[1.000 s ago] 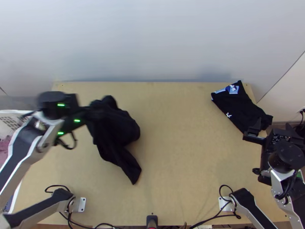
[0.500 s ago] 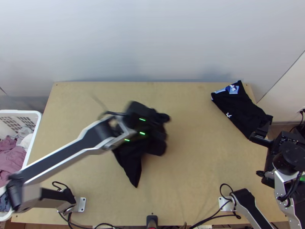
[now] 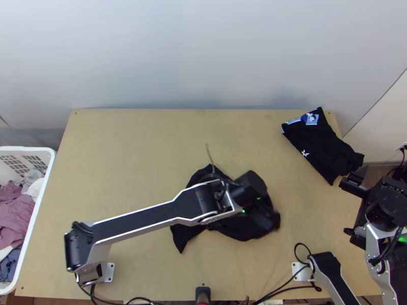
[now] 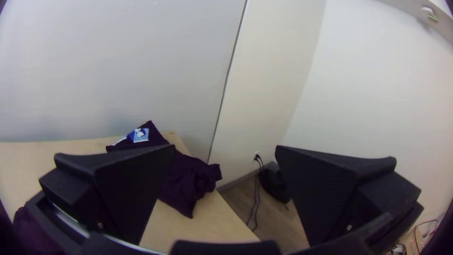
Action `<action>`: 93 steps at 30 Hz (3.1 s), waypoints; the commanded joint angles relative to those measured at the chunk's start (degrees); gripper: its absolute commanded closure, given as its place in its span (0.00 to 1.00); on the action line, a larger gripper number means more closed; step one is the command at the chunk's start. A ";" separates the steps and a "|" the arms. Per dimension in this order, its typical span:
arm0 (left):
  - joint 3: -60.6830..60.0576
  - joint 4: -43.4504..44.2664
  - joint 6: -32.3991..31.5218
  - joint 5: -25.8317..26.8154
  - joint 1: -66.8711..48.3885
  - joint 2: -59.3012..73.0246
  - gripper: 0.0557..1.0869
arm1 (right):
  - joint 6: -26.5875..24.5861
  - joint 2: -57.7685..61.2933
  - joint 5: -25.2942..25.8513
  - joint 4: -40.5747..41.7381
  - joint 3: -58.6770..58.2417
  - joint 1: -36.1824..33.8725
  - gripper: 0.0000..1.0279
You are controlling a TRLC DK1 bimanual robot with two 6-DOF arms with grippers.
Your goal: Fold the t-shirt
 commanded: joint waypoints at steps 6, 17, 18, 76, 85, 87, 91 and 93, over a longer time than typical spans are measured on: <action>0.09 -16.67 0.21 -0.41 3.38 -5.59 0.04 | 1.61 4.72 -3.46 -1.88 0.12 3.25 0.04; -28.30 -15.09 2.84 -6.47 10.68 -21.85 0.04 | 8.91 15.62 -15.24 -6.10 1.96 16.08 0.04; -29.71 -15.09 2.84 -6.47 11.12 -22.38 0.04 | 9.26 17.02 -15.94 -6.10 2.14 17.48 0.04; -43.24 -0.15 3.81 -1.02 21.84 -20.18 0.96 | 22.36 56.66 -35.98 -14.80 24.55 28.38 0.97; -29.88 -3.40 4.34 -1.11 35.11 -25.37 0.96 | 19.63 54.38 -29.21 -22.27 41.60 25.22 0.97; -26.46 -4.01 4.34 -1.11 38.01 -26.42 0.96 | 19.37 54.20 -27.37 -23.68 46.17 25.22 0.97; -18.81 -5.24 4.34 -1.82 43.90 -28.00 0.96 | 17.87 54.29 -22.27 -24.99 55.31 25.31 0.97; -15.47 -5.33 4.51 -2.17 46.63 -28.71 0.96 | 16.55 54.55 -18.93 -25.08 59.00 25.31 0.97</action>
